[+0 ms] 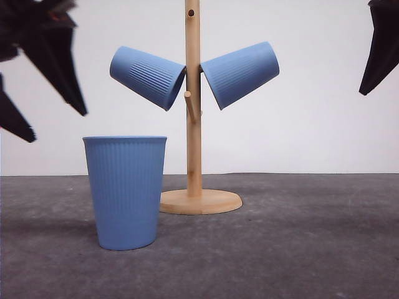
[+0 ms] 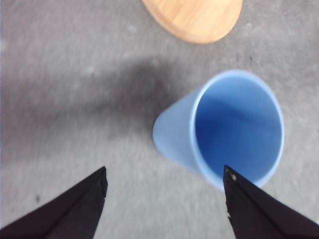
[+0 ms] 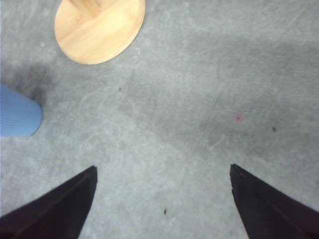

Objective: Place three cups

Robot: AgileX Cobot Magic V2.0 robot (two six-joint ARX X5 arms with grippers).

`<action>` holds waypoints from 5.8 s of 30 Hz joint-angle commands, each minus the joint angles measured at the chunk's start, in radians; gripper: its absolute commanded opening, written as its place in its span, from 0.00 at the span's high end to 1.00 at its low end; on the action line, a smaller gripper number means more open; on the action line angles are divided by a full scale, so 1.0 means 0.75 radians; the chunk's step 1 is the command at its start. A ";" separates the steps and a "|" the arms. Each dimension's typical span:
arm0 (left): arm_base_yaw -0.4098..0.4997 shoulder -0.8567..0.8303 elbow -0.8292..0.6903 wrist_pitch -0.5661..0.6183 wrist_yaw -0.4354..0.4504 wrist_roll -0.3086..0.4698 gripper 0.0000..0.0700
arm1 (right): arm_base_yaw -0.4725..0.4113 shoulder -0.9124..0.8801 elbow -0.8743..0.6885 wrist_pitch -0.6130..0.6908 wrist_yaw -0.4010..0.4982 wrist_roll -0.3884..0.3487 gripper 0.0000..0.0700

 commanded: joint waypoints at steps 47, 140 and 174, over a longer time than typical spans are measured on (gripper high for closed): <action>-0.301 0.432 0.592 -0.334 0.646 0.178 1.00 | 0.567 -0.206 -0.026 0.131 -0.401 -0.320 0.09; 0.229 0.248 0.599 -0.533 0.667 0.560 0.43 | 0.330 -0.177 -0.436 0.662 -0.917 1.184 0.51; 0.229 0.248 0.599 -0.501 0.668 0.538 0.44 | 0.667 0.570 -0.430 2.224 -0.464 2.300 0.51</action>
